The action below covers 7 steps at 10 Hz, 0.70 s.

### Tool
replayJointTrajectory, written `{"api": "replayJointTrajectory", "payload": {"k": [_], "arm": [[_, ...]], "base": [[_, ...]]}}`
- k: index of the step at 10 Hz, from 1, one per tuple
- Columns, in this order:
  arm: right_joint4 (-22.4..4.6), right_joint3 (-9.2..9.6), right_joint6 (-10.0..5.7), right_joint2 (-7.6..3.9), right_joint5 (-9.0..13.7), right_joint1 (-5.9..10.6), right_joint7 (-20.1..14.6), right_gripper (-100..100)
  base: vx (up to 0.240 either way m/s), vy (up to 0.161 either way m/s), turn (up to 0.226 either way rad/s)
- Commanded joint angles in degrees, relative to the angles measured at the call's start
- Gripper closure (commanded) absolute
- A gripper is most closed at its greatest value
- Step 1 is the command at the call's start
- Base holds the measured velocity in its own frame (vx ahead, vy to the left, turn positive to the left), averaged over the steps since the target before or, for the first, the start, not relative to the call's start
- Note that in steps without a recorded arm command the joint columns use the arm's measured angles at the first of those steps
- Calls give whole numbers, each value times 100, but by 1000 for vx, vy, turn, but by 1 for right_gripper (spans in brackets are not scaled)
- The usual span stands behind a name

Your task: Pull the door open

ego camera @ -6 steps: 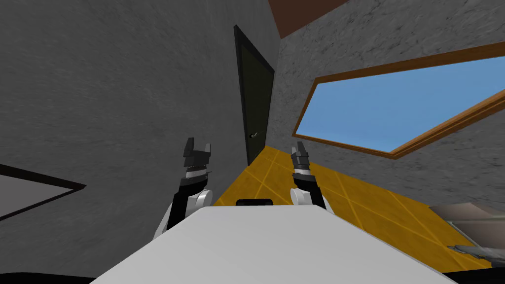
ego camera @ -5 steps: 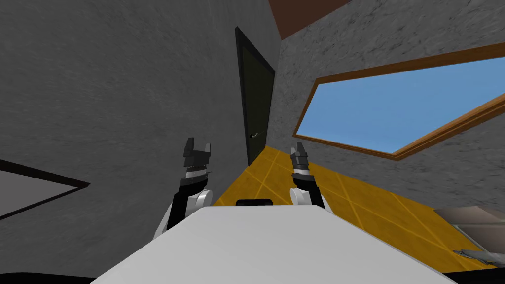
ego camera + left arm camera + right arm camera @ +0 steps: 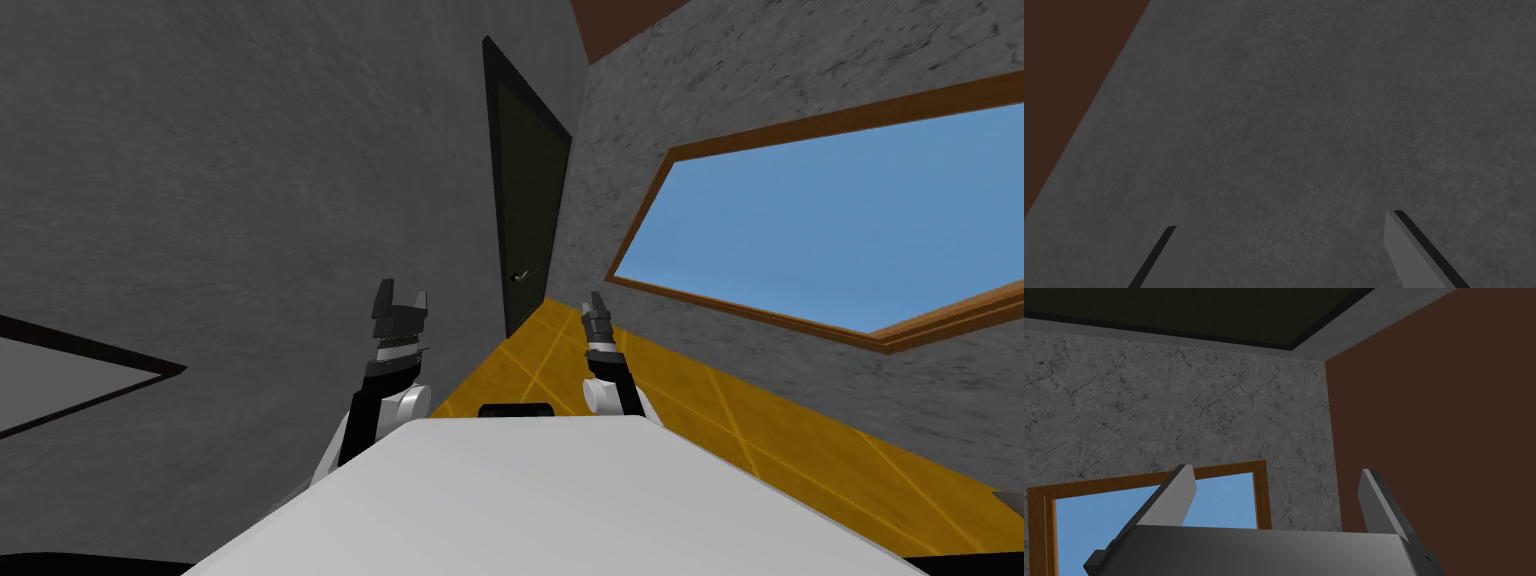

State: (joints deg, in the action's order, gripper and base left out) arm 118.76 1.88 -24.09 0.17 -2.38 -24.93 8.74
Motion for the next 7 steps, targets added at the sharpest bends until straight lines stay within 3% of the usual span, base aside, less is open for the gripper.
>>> {"api": "replayJointTrajectory", "payload": {"k": [1,7], "arm": [[-175,-10,-33,-61,16,82,-46,-100],[-1143,-41,-230,-266,64,559,-203,-100]], "base": [[74,-44,124],[71,-72,153]]}}
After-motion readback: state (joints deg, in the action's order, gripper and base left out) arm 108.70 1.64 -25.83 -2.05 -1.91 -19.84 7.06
